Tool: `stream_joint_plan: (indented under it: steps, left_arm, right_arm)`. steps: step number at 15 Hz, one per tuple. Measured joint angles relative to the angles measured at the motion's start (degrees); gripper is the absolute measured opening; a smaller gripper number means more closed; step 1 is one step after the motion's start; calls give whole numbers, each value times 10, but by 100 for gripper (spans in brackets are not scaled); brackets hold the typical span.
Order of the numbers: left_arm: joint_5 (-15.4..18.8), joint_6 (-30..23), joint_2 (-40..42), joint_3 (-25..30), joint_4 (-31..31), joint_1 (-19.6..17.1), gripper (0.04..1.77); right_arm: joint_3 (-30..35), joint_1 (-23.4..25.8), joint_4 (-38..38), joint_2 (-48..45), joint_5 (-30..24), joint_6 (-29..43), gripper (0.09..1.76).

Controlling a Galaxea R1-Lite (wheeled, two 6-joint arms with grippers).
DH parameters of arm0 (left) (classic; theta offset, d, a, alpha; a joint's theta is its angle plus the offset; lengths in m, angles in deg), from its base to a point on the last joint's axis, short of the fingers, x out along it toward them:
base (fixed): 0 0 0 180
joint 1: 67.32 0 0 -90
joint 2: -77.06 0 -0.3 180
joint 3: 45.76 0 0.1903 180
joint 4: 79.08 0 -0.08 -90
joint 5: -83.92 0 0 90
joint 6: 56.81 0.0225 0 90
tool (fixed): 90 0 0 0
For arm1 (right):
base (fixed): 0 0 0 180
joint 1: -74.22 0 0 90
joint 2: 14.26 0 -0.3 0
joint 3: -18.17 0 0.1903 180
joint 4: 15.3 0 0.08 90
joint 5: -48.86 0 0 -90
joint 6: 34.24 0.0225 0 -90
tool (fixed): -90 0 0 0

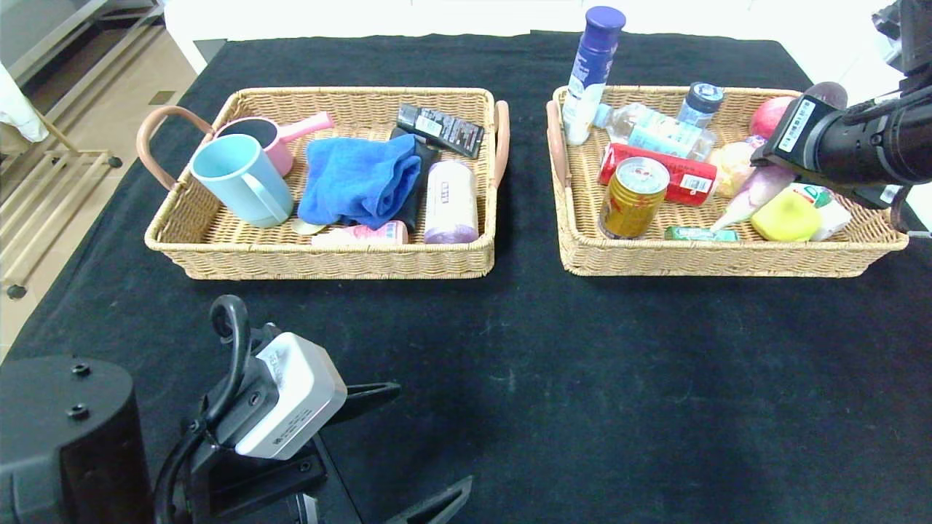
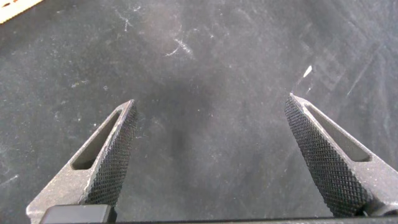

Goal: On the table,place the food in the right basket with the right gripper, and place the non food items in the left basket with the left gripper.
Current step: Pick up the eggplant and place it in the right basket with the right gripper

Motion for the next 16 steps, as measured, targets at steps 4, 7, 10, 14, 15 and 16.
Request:
stream_joint_plan:
  steps: [4,7,10,14,15,16]
  left_arm:
    - [0,1,2,-1,1,1,172]
    - [-1,2,2,-1,1,2,172]
    - [-1,3,2,-1,0,2,172]
    - [-1,3,2,-1,0,2,172]
    - [-1,3,2,-1,1,2,172]
    - [-1,3,2,0,0,2,172]
  right_arm:
    - [3,16,36,20,0,0,72]
    - [4,19,49,32,-1,0,72]
    - [4,19,50,39,-2,-1,82]
    - [6,17,47,42,-2,-1,117]
    - [6,16,47,42,-3,-1,124]
    - [6,16,46,42,-3,-1,129]
